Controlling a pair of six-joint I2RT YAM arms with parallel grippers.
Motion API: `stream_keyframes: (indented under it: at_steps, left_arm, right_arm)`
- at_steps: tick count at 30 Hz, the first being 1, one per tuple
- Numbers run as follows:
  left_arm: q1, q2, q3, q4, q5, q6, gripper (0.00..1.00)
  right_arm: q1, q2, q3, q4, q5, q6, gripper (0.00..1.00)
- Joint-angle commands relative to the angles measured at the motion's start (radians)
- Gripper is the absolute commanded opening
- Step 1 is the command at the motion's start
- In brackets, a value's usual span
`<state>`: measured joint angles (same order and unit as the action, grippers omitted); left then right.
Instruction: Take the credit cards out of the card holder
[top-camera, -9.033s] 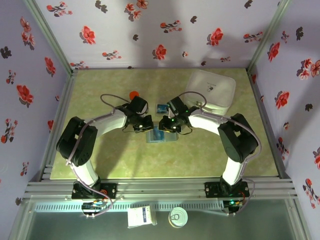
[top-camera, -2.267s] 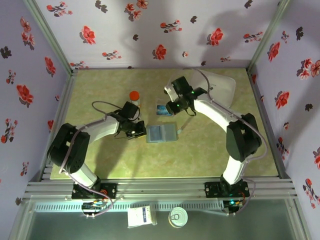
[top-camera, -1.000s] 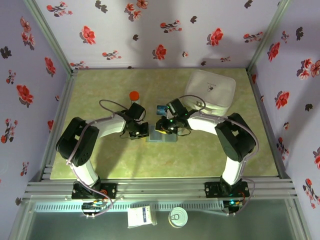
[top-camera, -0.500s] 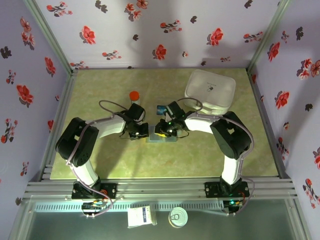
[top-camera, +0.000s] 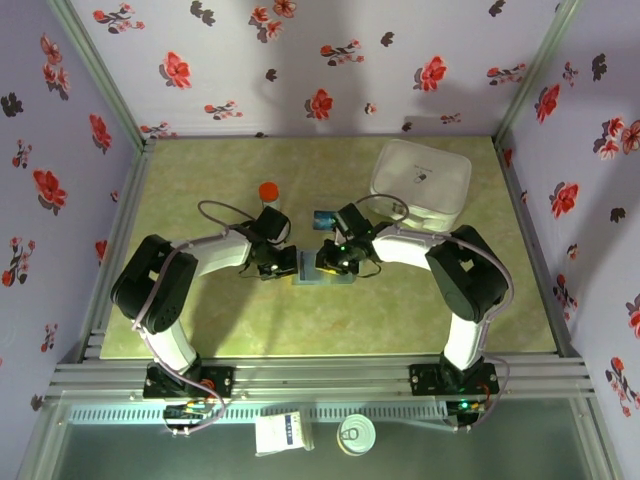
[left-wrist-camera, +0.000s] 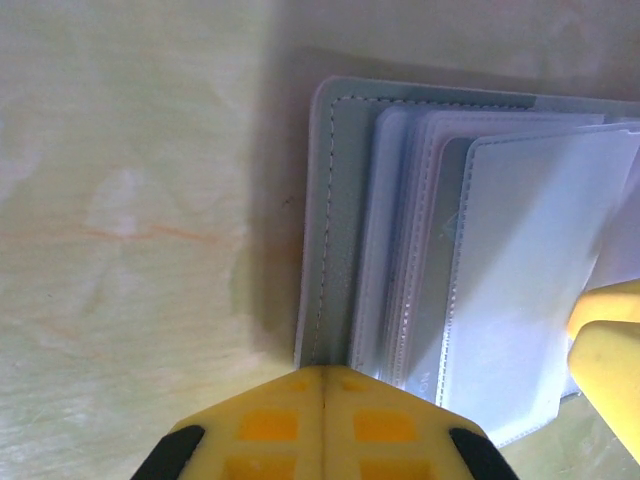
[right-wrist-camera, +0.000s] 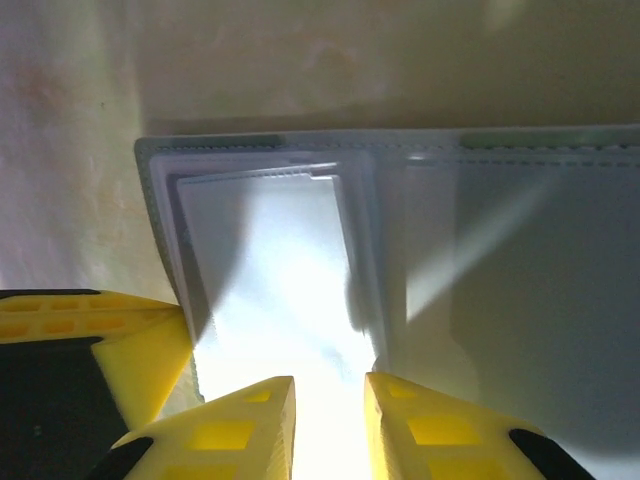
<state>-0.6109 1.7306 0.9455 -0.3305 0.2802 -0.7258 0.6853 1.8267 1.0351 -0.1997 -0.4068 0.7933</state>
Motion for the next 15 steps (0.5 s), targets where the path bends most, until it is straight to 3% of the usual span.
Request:
stream_keyframes:
  at_steps: [1,10,15]
  left_arm:
    - [-0.004,-0.004,-0.004,-0.063,-0.001,0.022,0.00]
    - [-0.005,-0.058,0.035,-0.074,-0.003,0.011,0.00]
    - [-0.004,-0.105,0.039,-0.025,0.014,-0.015,0.08]
  right_arm:
    - [-0.007,-0.012,-0.023,-0.016,0.014,-0.012,0.25]
    - [-0.017,-0.010,-0.042,0.004,0.008,-0.005,0.22]
    - [-0.020,-0.011,-0.053,0.014,0.002,-0.002,0.21]
